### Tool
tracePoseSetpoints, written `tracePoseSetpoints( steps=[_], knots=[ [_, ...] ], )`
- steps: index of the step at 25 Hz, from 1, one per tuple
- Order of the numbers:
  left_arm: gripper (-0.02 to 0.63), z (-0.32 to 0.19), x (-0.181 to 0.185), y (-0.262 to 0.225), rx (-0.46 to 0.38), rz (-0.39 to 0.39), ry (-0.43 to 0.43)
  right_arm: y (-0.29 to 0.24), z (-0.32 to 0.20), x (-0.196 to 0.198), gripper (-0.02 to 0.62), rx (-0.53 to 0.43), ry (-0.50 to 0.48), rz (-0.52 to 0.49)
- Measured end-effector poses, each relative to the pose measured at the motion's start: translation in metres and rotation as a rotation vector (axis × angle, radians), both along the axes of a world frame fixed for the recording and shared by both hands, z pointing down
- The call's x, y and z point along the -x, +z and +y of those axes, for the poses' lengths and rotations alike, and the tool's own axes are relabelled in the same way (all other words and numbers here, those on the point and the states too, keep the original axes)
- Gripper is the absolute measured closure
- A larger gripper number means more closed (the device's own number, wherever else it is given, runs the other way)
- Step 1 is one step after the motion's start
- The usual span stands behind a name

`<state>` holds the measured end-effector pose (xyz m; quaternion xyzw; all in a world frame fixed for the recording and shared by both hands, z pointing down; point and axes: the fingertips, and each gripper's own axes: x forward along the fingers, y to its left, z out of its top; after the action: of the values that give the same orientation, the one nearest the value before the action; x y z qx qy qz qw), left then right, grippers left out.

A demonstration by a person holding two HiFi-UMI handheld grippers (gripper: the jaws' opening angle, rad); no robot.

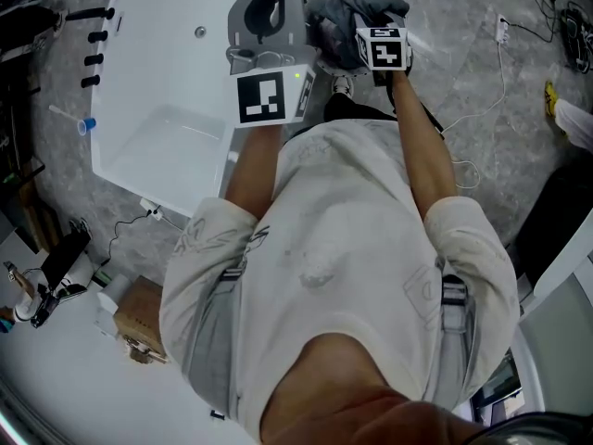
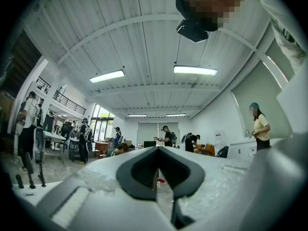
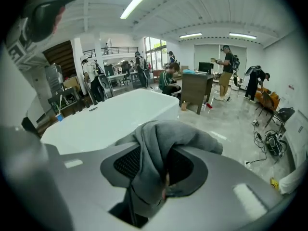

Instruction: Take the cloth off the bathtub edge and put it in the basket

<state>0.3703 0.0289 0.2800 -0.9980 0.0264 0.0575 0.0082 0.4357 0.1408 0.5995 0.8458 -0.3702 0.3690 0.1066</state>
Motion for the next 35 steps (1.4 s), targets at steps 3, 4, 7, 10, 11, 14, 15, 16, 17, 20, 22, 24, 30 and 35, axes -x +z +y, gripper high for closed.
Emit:
tracePoseSetpoints(
  steps=[3,4,7,10,11,14,15,16,17,20,22,24,30,35],
  knots=[
    [0.606,-0.004,0.000,0.003,0.002,-0.009,-0.003,0.032,-0.004,0.005,0.451,0.067,-0.009,-0.053],
    [0.606,-0.004,0.000,0.003,0.002,-0.010,-0.002,0.041,-0.005,0.007,0.451,0.089,-0.010,-0.070],
    [0.606,-0.005,0.001,0.004,0.002,-0.014,0.002,0.071,-0.009,0.013,0.449,0.138,-0.028,-0.115],
    [0.606,-0.002,0.001,0.006,-0.002,-0.018,0.005,0.099,-0.002,0.020,0.449,0.181,-0.022,-0.186],
    [0.606,-0.001,0.001,0.006,-0.003,-0.018,0.005,0.108,0.002,0.022,0.450,0.188,-0.008,-0.214],
    [0.606,-0.004,0.002,0.007,-0.004,-0.020,0.003,0.115,0.008,0.024,0.451,0.185,0.046,-0.259],
    [0.606,-0.005,0.003,0.008,-0.005,-0.022,0.001,0.116,0.008,0.024,0.451,0.185,0.053,-0.266],
    [0.606,-0.007,0.003,0.009,-0.006,-0.024,-0.001,0.116,0.009,0.024,0.451,0.188,0.055,-0.270],
    [0.606,-0.008,0.004,0.010,-0.007,-0.026,-0.003,0.116,0.010,0.024,0.450,0.193,0.057,-0.271],
    [0.606,-0.009,0.005,0.009,-0.007,-0.025,-0.011,0.119,0.015,0.022,0.444,0.199,0.074,-0.283],
    [0.606,-0.010,0.005,0.008,-0.008,-0.025,-0.013,0.121,0.019,0.020,0.406,0.195,0.114,-0.298],
    [0.606,-0.010,0.003,0.009,-0.009,-0.027,-0.011,0.122,0.021,0.022,0.306,0.202,0.138,-0.312],
    [0.606,-0.007,-0.003,0.012,-0.011,-0.036,0.001,0.127,0.022,0.017,0.286,0.228,0.108,-0.288],
    [0.606,-0.013,-0.002,0.011,-0.010,-0.040,-0.007,0.127,0.022,0.018,0.287,0.230,0.090,-0.276]
  ],
)
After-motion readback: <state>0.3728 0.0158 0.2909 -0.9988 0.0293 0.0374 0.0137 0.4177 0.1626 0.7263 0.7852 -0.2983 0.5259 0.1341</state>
